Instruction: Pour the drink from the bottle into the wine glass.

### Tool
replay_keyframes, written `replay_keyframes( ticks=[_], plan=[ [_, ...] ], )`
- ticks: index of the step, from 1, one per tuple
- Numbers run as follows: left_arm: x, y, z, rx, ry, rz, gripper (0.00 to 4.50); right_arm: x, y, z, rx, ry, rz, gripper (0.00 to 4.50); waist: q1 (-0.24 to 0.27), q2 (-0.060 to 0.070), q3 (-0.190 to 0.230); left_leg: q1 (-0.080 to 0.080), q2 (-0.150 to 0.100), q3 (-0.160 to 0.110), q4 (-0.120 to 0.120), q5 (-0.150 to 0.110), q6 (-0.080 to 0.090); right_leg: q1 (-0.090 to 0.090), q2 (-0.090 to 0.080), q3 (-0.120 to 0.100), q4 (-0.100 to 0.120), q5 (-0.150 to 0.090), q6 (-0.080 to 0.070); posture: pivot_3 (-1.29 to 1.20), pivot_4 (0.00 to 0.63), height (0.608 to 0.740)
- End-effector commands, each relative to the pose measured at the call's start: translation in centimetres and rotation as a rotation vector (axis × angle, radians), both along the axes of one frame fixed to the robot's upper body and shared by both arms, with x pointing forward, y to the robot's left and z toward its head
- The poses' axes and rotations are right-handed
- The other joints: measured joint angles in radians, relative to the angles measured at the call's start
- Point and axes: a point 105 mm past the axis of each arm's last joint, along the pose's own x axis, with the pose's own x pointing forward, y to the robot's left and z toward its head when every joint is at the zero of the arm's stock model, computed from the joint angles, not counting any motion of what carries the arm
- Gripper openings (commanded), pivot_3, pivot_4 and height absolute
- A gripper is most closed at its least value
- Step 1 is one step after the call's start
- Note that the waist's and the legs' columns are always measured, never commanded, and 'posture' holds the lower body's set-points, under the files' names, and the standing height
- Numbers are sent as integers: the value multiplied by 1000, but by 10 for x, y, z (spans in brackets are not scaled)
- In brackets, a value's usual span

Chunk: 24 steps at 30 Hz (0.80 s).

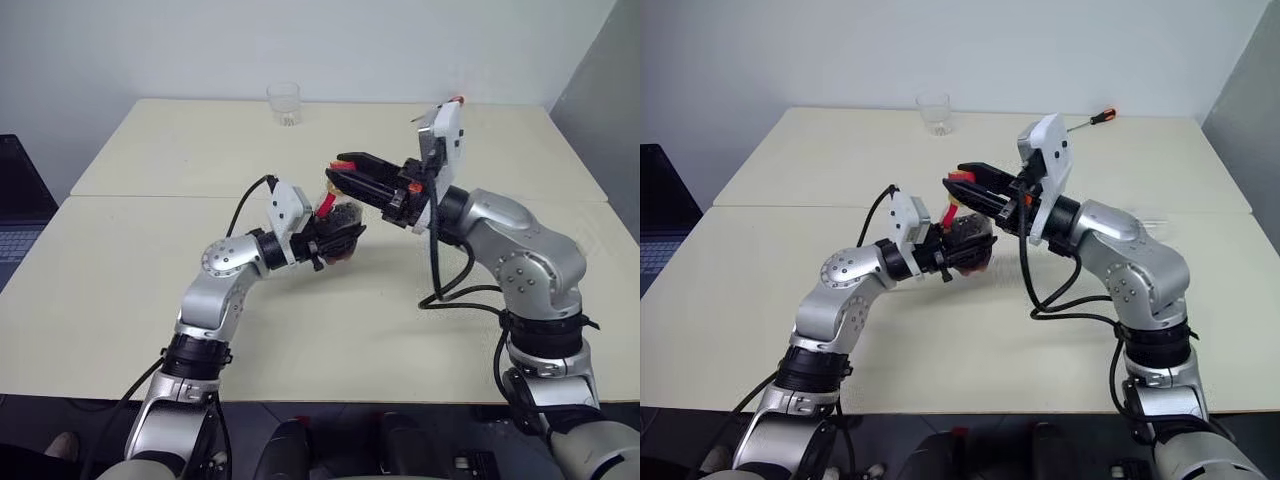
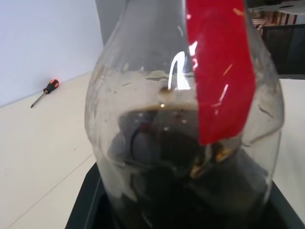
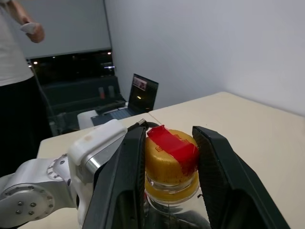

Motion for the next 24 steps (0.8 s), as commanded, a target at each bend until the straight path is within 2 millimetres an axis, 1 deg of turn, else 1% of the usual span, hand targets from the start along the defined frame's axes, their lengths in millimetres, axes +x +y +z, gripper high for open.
replay_keyframes(
  ticks=[1, 4, 6, 11, 14, 18, 20, 24],
  plan=[
    [-18, -4, 2, -7, -2, -60, 2019, -14, 0, 28, 50, -89, 96, 1214, -1, 0, 0, 0, 0, 0, 0, 0, 0, 0, 0, 0, 0, 0, 0, 0, 150, 740],
    [-28, -5, -3, -3, 22, -81, 2019, -12, -1, 32, 43, -105, 102, 1214, -2, 0, 0, 0, 0, 1, 0, 0, 0, 0, 0, 1, 0, 0, 0, 0, 150, 740],
    [-31, -4, -5, -3, 32, -81, 2019, -10, -2, 36, 46, -119, 98, 1214, 0, 0, 0, 0, 0, 0, 0, 0, 0, 0, 0, 0, 0, 0, 0, 0, 150, 740],
    [-33, -2, -5, -2, 42, -75, 2019, -6, -6, 41, 48, -140, 77, 1214, 2, 0, 0, 0, 0, 0, 1, 0, 0, 0, 0, 0, 0, 0, 0, 0, 150, 740],
    [-28, 1, -3, -4, 34, -50, 2019, -3, -12, 39, 21, -156, 27, 1214, 1, 0, 0, 0, 0, 0, 0, 0, 0, 0, 0, 0, 0, 0, 0, 0, 150, 740],
    [-18, 9, 2, -17, 25, 9, 2019, 4, -41, 24, -43, -140, -141, 1214, 4, 0, 0, 0, 0, 0, 1, 0, 0, 0, 0, 0, 0, 0, 0, 0, 150, 740],
    [-17, 12, 2, -21, 30, 26, 2019, 5, -61, 9, -80, -120, -245, 1214, 5, 0, 0, 0, 0, 0, 0, 0, 0, 1, 0, 0, -1, 0, 0, 0, 150, 740],
    [-21, 13, -1, -28, 46, 30, 2019, 1, -87, -13, -133, -86, -401, 1214, 5, 0, 0, -1, 0, 1, 0, 0, 0, 1, -1, 0, -1, 0, 0, 0, 150, 740]
  ],
)
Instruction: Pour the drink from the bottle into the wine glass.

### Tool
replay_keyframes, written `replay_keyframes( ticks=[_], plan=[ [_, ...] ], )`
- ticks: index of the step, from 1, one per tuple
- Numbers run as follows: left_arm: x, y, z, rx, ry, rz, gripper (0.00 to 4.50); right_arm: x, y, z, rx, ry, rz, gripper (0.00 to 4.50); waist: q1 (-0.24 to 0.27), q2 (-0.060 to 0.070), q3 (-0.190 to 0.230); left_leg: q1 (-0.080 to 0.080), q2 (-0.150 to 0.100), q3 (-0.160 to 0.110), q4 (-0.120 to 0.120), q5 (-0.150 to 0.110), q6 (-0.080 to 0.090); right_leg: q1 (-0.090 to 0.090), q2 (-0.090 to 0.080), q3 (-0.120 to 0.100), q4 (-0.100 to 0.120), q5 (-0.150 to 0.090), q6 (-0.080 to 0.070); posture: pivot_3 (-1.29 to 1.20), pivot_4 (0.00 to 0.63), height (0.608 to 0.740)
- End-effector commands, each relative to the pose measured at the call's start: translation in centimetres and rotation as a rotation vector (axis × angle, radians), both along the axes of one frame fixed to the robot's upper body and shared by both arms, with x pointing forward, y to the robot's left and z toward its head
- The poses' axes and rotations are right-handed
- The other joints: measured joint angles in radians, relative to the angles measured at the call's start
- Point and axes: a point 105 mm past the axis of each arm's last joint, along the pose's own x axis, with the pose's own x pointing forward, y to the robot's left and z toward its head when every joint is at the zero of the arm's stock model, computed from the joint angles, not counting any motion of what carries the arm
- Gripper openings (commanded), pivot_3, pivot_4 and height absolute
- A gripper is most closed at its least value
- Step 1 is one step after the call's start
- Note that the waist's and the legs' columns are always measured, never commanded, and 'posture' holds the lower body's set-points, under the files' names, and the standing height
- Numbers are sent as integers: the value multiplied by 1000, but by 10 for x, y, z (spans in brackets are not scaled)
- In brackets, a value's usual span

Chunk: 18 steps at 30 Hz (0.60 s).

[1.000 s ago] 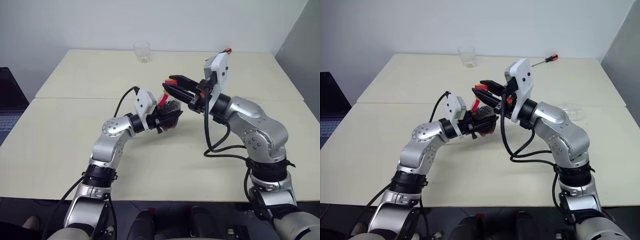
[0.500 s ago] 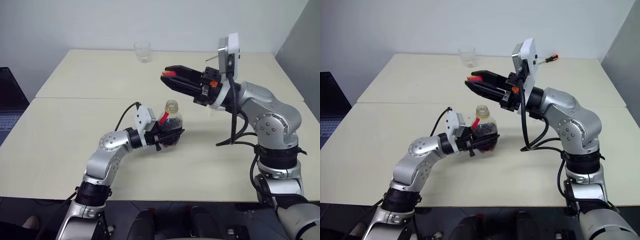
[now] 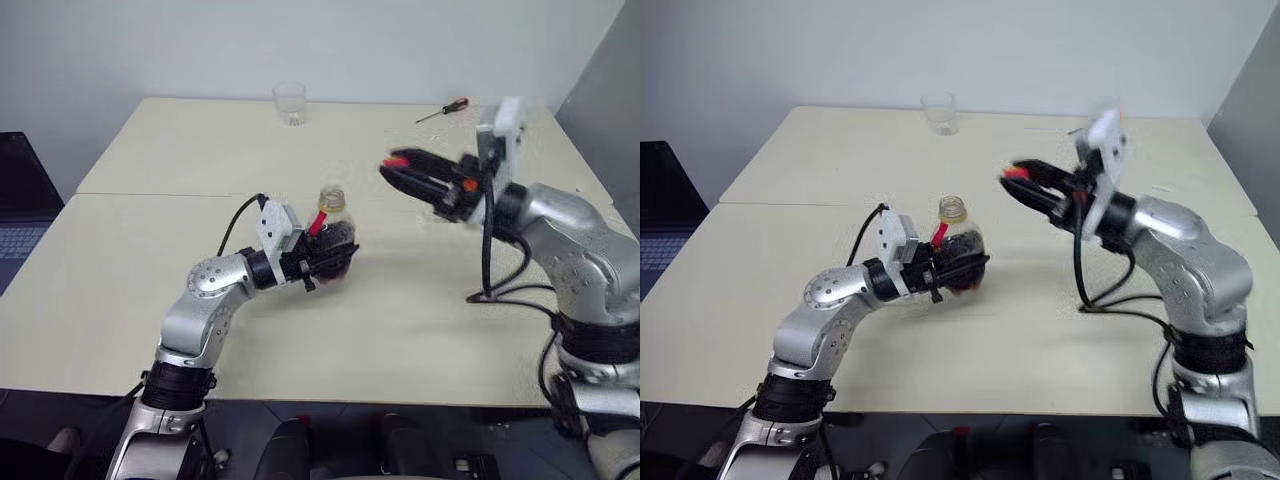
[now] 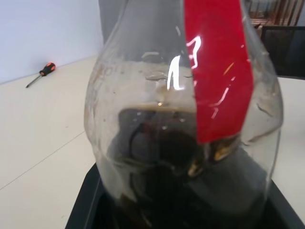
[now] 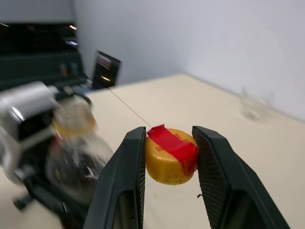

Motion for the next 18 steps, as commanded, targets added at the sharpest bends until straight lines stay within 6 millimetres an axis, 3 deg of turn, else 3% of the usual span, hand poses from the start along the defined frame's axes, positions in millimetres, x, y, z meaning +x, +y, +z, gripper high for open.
replay_keyframes(
  ticks=[1, 6, 11, 18],
  plan=[
    [-8, 0, 12, -35, -33, -17, 2019, -10, -21, 1, -26, -56, -150, 1214, -1, 0, 0, 0, 0, 0, -1, 0, 0, 0, 0, 0, 0, 0, 0, 0, 150, 740],
    [-18, -6, 9, -51, 5, -64, 2019, -20, -48, -42, -80, 33, -404, 1214, -2, 0, 0, 1, 1, 0, -1, 0, 0, 0, 1, 0, 0, 0, 0, 0, 150, 740],
    [-26, -8, 5, -55, 28, -86, 2019, -32, -61, -83, -105, 119, -562, 1214, -2, 0, 0, 1, 0, 0, -1, 0, 0, 0, 1, 1, 0, 0, 0, 0, 150, 740],
    [-21, -2, 4, -79, 47, -13, 2019, -14, -87, -122, -52, 178, -810, 1214, -3, 0, 0, 2, 1, 1, -1, 0, 0, 1, 4, 1, 1, 0, 0, 0, 150, 740]
  ],
)
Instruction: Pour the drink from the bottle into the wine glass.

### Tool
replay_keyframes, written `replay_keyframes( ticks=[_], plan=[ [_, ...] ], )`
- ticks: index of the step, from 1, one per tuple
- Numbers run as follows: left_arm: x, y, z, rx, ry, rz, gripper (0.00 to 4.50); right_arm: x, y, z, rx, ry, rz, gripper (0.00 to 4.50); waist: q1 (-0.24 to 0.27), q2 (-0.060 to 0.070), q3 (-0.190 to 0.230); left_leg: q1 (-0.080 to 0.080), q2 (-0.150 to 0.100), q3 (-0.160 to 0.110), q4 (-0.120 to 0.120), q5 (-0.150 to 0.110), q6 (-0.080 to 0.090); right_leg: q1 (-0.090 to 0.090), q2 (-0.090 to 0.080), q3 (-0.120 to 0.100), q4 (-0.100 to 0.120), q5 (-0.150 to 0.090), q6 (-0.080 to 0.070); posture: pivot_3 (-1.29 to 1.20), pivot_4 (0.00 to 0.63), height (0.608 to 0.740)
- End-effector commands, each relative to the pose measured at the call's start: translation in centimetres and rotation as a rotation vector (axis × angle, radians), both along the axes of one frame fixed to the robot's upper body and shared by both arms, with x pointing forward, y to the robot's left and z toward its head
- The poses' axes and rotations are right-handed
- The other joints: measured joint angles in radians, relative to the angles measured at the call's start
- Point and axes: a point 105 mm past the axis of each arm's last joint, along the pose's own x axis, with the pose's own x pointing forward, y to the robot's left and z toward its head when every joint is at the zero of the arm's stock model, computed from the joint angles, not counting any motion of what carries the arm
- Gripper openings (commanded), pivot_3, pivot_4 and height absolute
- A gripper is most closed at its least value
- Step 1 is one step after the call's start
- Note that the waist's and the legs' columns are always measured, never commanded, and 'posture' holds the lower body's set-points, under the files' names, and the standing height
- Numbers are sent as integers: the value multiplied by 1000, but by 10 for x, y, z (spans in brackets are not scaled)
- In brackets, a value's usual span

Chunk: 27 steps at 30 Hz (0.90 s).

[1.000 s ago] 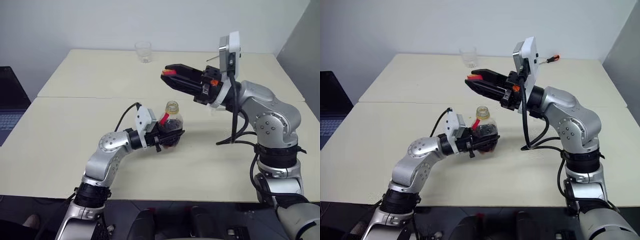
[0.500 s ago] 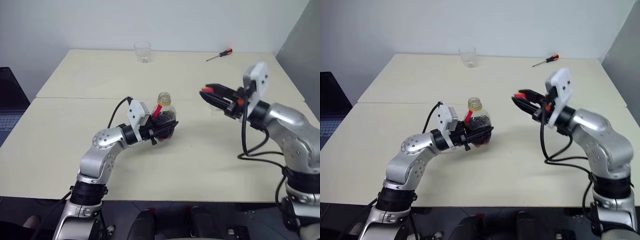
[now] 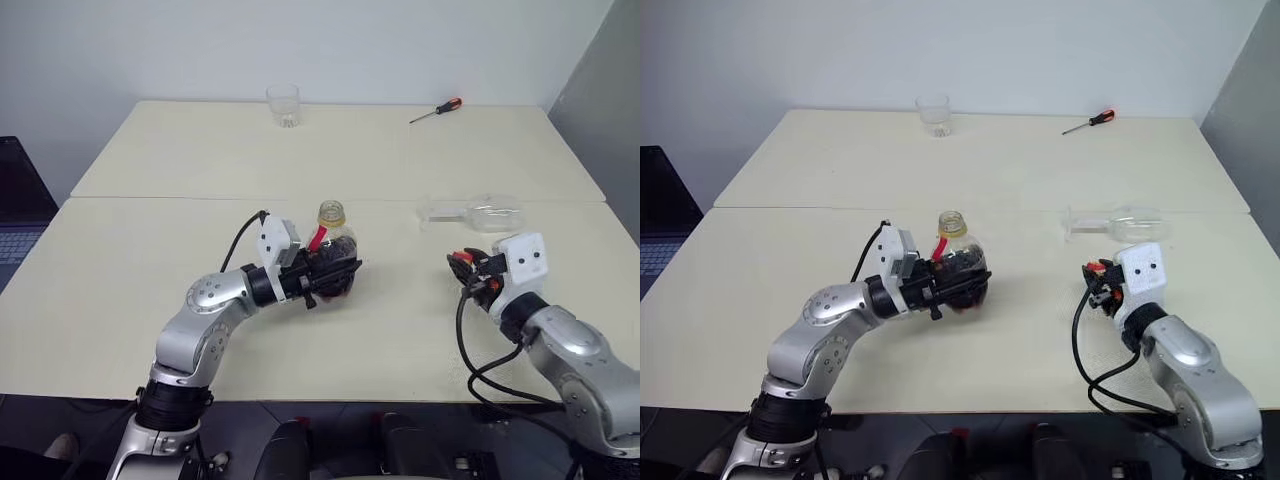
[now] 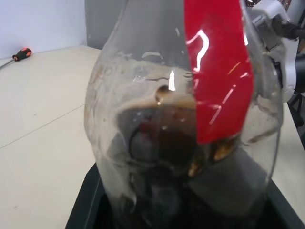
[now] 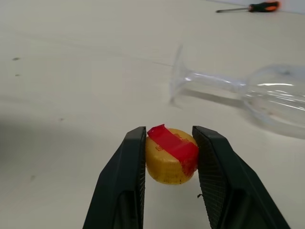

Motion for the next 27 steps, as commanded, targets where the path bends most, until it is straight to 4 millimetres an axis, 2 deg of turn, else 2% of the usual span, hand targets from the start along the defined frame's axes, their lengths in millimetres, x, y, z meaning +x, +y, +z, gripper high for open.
replay_keyframes(
  ticks=[1, 6, 10, 14, 15, 17, 22, 23, 27],
  plan=[
    [-4, 2, 16, -39, -56, 18, 2019, 6, -16, -10, -14, -15, -108, 1214, 1, 0, 0, 0, 0, 0, 0, 0, 0, 0, 0, 0, 0, 0, 0, 0, 150, 740],
    [-4, 3, 17, -53, -61, 55, 2019, 8, -28, -37, 95, 60, -223, 1214, 1, 0, 0, -1, 0, 0, 0, 0, 0, 0, 0, 1, -1, 0, 0, 0, 150, 740],
    [-5, 3, 18, -56, -64, 65, 2019, 9, -22, -51, 125, 94, -224, 1214, 1, 1, -1, 0, 0, 1, 0, 0, 0, 0, 0, 1, 0, 0, 0, 0, 150, 740],
    [-3, 4, 20, -61, -73, 81, 2019, 13, -16, -56, 148, 107, -225, 1214, 0, 1, -1, 0, 0, 1, 0, 0, 0, 0, 0, 1, 0, 0, 0, 0, 150, 740],
    [-3, 4, 21, -61, -74, 82, 2019, 14, -16, -56, 152, 107, -227, 1939, 0, 1, -1, 0, 0, 1, 0, 0, 0, 0, 0, 1, 0, 0, 0, 0, 150, 740],
    [-3, 4, 20, -59, -75, 82, 2019, 16, -15, -53, 160, 103, -224, 2499, 0, 1, -1, 0, 0, 1, 0, 0, 0, 0, 0, 1, 0, 0, 0, 0, 150, 740],
    [-2, 6, 21, -54, -76, 84, 2019, 15, -20, -43, 183, 87, -232, 4307, 0, 1, -1, 0, 0, 1, 0, 0, 0, 0, 0, 1, 0, 0, 0, 0, 150, 740],
    [-2, 7, 20, -53, -76, 85, 2019, 13, -21, -40, 174, 82, -229, 4475, 0, 1, -1, 0, 0, 1, 0, 0, 0, 0, 0, 1, 0, 0, 0, 0, 150, 740],
    [-3, 9, 20, -49, -76, 91, 2019, 5, -21, -27, 140, 68, -197, 4475, 0, 1, -1, 0, 0, 1, 0, 0, 0, 0, 0, 1, 0, 0, 0, 0, 150, 740]
  ],
)
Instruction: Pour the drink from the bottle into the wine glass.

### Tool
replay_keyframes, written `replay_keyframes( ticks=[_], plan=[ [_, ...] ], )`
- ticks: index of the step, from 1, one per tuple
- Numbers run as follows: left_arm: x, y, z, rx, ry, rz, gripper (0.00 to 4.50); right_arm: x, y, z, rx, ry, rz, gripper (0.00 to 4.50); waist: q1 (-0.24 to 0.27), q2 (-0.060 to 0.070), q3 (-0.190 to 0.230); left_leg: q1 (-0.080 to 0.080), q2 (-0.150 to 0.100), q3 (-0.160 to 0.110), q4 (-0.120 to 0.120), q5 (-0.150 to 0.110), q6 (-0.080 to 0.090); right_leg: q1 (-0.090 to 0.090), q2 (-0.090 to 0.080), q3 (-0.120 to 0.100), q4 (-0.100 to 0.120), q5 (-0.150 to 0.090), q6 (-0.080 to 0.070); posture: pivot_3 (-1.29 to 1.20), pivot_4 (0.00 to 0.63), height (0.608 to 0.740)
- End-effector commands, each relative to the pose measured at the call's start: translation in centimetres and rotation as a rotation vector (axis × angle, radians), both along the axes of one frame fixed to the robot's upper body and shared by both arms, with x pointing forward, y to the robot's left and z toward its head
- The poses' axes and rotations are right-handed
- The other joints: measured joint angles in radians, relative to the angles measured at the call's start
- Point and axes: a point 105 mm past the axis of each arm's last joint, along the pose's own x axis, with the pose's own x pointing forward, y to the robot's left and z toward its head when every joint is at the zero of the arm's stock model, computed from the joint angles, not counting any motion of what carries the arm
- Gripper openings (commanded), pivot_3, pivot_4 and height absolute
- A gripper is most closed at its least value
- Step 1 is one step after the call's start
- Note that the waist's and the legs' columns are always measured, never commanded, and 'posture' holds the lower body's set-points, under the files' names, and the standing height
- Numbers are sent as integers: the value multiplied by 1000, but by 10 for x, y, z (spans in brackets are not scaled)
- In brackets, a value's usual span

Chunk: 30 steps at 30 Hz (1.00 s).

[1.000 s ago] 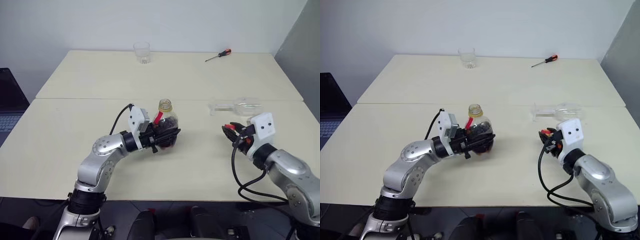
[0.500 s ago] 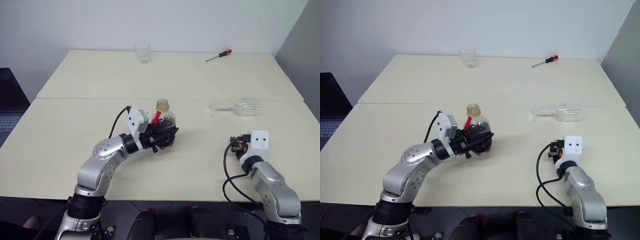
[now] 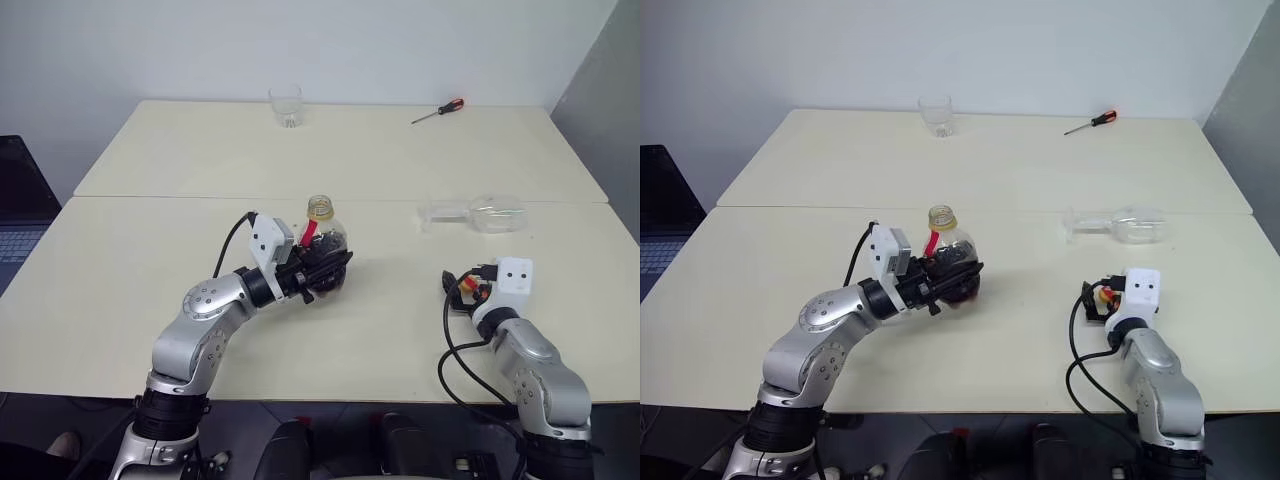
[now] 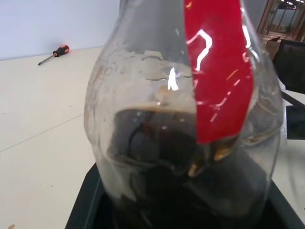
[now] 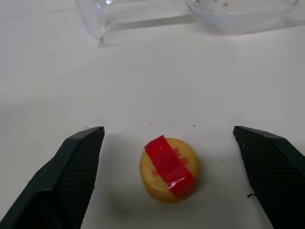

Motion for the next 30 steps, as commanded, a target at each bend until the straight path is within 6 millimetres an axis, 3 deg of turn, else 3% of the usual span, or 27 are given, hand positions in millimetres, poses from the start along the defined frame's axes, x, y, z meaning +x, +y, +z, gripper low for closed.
replay_keyframes(
  ticks=[1, 6, 11, 16, 23, 30],
  plan=[
    [-6, 2, 20, -26, -81, -11, 2019, -9, 0, 31, -25, -79, 37, 4475, 0, 0, 0, 0, 0, 0, 0, 0, 0, 0, 0, 0, 0, 0, 0, 0, 150, 740],
    [4, 21, 20, -25, -67, 91, 2019, -21, 19, 70, -15, -180, 237, 4475, -1, 0, 0, 0, 0, 0, 0, 0, 0, 0, 0, 0, 0, 0, 0, 0, 150, 740],
    [32, 53, 13, -14, -53, 315, 2019, -36, 60, 107, -12, -301, 579, 4475, -1, 0, 0, 0, 0, 0, 0, 0, 0, 0, 1, -1, 0, 0, 0, 0, 150, 740],
    [78, 97, 26, -47, -120, 611, 2019, -51, 113, 131, 11, -366, 957, 4475, 1, -1, 1, -1, 0, -1, 2, 0, 0, 1, 1, -4, 0, 0, 0, 0, 150, 740],
    [105, 146, 34, -44, -192, 835, 2019, -37, 141, 153, 46, -431, 1062, 4475, 0, -2, 1, -2, -1, -1, 1, 0, 0, 0, -2, -2, -2, 0, 0, 0, 150, 740],
    [107, 182, 23, -25, -225, 985, 2019, -27, 150, 149, 19, -442, 1080, 4475, 1, -3, 1, -2, -1, -2, 1, 0, 0, -1, -5, -3, -1, 0, 0, 0, 150, 740]
  ],
)
